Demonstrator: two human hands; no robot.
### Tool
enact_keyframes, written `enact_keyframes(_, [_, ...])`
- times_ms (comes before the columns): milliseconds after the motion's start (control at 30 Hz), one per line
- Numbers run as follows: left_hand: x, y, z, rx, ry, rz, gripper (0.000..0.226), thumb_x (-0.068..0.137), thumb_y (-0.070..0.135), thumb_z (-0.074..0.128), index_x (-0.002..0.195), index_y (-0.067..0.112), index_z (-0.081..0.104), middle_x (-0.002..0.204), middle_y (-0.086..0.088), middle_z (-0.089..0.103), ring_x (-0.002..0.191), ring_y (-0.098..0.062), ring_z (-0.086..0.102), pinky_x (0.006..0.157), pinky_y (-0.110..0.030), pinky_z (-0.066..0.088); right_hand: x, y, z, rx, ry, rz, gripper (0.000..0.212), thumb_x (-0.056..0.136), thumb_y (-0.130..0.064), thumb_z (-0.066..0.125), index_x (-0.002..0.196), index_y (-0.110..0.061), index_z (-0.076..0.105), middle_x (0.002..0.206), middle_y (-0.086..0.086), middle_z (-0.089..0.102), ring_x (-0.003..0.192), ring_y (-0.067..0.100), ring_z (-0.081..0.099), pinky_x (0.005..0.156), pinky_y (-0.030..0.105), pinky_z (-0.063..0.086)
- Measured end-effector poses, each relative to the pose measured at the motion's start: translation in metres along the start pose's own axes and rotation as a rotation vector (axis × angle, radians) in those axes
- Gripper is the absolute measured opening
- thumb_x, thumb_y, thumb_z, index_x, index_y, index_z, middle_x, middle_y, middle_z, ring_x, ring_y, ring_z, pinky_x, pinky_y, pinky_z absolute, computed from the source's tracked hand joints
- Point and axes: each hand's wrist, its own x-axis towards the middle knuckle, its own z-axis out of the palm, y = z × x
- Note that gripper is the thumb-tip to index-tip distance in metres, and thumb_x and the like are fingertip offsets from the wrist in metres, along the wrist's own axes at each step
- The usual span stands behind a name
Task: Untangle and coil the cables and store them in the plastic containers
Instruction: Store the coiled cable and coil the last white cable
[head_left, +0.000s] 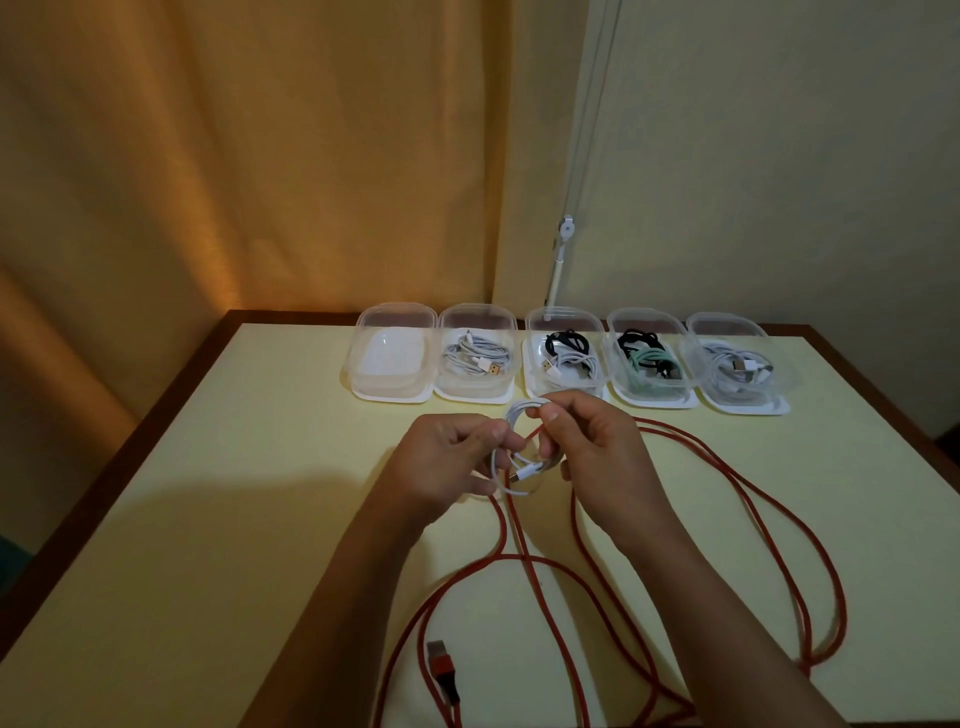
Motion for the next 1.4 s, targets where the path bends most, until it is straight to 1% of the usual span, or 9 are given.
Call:
enact_keyframes(167, [0.000,0.001,0.000,-0.274,0.072,-0.126,0.023,0.088,0.022,0.070,0.092,0.000,0.063,0.071,-0.012,0.071,0.060,-0.020,0.068,0.060,-0.030,0.056,0.000,0.001,0.004,-0.007,0.024,-0.009,0.019,0.103,-0.016,0.052,0.098,-0.015,0.071,0.065,-0.001,0.064,0.058,0.001,0.058,0.054,0.011,0.042])
enact_keyframes(367, [-0.002,0.004,0.005,-0.173,-0.057,-0.137,0.026,0.090,0.027,0.068,0.111,0.013,0.061,0.068,-0.013,0.069,0.055,-0.022,0.067,0.049,-0.027,0.053,-0.001,0.001,0.002,-0.003,-0.042,-0.012,0.022,0.103,-0.017,0.052,0.097,-0.017,0.073,0.065,-0.001,0.067,0.057,0.008,0.057,0.054,0.019,0.044])
enact_keyframes(567, [0.009,-0.011,0.012,0.150,0.093,0.119,0.016,0.090,0.029,0.070,0.081,0.016,0.072,0.060,-0.010,0.044,0.055,-0.018,0.038,0.053,-0.031,0.035,-0.001,0.001,-0.004,-0.050,-0.056,0.016,0.024,0.103,-0.017,0.053,0.092,-0.015,0.075,0.068,-0.003,0.072,0.061,0.005,0.065,0.057,0.017,0.048])
enact_keyframes(667, [0.008,-0.013,0.015,0.149,0.188,0.129,0.011,0.088,0.022,0.073,0.080,0.015,0.071,0.067,-0.008,0.065,0.059,-0.019,0.059,0.056,-0.033,0.052,0.000,0.004,-0.002,-0.091,-0.019,0.015,0.021,0.100,-0.022,0.058,0.089,-0.021,0.076,0.078,-0.002,0.074,0.070,0.014,0.070,0.063,0.028,0.056])
enact_keyframes(767, [0.008,-0.014,0.020,0.211,0.255,0.128,0.014,0.089,0.024,0.071,0.076,0.019,0.067,0.068,-0.009,0.067,0.057,-0.024,0.059,0.058,-0.041,0.053,0.002,0.006,-0.002,-0.098,-0.021,0.004,0.020,0.099,-0.023,0.061,0.088,-0.022,0.078,0.077,-0.002,0.074,0.072,0.017,0.070,0.070,0.035,0.059])
enact_keyframes(933, [0.009,-0.015,0.020,0.331,0.299,0.082,0.015,0.093,0.028,0.066,0.082,0.018,0.060,0.062,-0.006,0.062,0.049,-0.008,0.049,0.045,-0.015,0.036,0.000,0.008,0.000,-0.150,-0.054,-0.040,0.016,0.096,-0.025,0.065,0.088,-0.022,0.078,0.072,-0.008,0.070,0.069,0.006,0.062,0.068,0.025,0.050])
enact_keyframes(1133, [0.008,-0.013,0.016,-0.006,0.267,-0.143,0.016,0.092,0.021,0.065,0.078,0.018,0.072,0.059,0.007,0.063,0.042,0.002,0.047,0.052,-0.023,0.035,0.000,0.009,0.003,-0.181,-0.072,-0.041,0.011,0.092,-0.023,0.069,0.087,-0.024,0.079,0.079,-0.005,0.073,0.077,0.009,0.064,0.068,0.015,0.047])
enact_keyframes(1267, [0.006,-0.013,0.014,-0.111,0.270,-0.133,0.010,0.089,0.022,0.069,0.090,0.021,0.079,0.083,0.006,0.076,0.080,-0.007,0.069,0.065,-0.022,0.044,0.000,0.008,0.005,-0.141,-0.075,0.002,0.011,0.093,-0.024,0.069,0.089,-0.022,0.079,0.078,-0.008,0.074,0.075,0.003,0.067,0.070,0.013,0.048])
enact_keyframes(1400, [0.010,-0.012,0.012,0.116,0.249,0.018,0.020,0.098,0.022,0.055,0.100,0.025,0.075,0.093,0.011,0.075,0.090,0.000,0.067,0.076,-0.015,0.045,0.002,0.010,0.002,-0.155,0.029,0.049,0.017,0.093,-0.030,0.067,0.082,-0.024,0.078,0.084,-0.009,0.075,0.083,0.006,0.066,0.075,0.024,0.047])
